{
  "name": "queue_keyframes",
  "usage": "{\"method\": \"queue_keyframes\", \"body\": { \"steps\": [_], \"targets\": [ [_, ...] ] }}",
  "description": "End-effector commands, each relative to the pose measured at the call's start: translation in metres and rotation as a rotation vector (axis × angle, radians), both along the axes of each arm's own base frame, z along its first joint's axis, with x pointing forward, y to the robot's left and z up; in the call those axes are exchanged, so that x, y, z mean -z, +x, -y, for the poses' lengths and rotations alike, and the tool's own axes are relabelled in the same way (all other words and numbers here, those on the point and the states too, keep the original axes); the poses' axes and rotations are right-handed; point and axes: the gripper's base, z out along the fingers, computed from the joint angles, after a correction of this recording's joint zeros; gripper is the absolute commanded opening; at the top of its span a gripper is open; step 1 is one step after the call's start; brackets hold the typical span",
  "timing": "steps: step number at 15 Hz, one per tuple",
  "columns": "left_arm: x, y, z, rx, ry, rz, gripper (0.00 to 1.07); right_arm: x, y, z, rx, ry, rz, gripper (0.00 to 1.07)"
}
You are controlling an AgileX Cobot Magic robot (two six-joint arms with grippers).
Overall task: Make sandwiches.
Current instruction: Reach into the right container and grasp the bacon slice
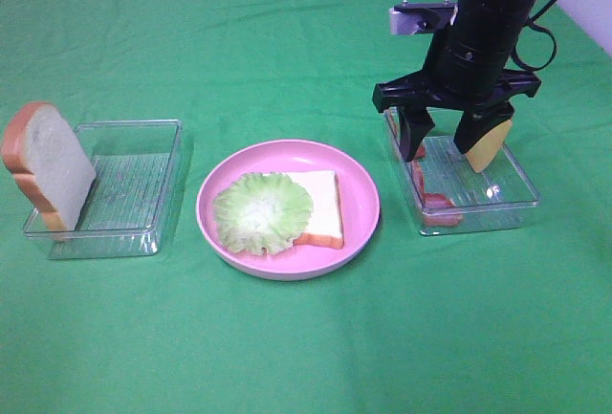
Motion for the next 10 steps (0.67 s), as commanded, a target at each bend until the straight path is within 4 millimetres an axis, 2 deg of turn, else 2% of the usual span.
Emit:
{"method": "queue_keyframes", "body": {
  "steps": [1, 2, 4, 7, 9, 10],
  "targets": [
    [-0.001, 0.0, 0.0, 0.002, -0.009, 0.017, 0.76, 0.016, 0.004, -0.001, 0.005, 0.001, -0.019, 0.64],
    [-0.001, 0.0, 0.0, 0.002, -0.009, 0.017, 0.76, 0.022, 0.005, -0.001, 0.005, -0.005, -0.029, 0.62],
    [-0.001, 0.0, 0.0, 0.002, -0.009, 0.017, 0.76, 0.03, 0.006, -0.002, 0.005, -0.011, -0.05, 0.5],
    [-0.001, 0.0, 0.0, 0.002, -0.009, 0.017, 0.76, 0.033, 0.007, -0.002, -0.002, -0.013, -0.047, 0.35],
    [-0.001, 0.0, 0.0, 0.002, -0.009, 0.017, 0.76, 0.032, 0.007, -0.002, -0.002, -0.013, -0.047, 0.14],
    [-0.001, 0.0, 0.0, 0.002, -0.009, 0.017, 0.76, 0.032, 0.006, -0.001, -0.003, -0.016, -0.056, 0.0]
  ]
}}
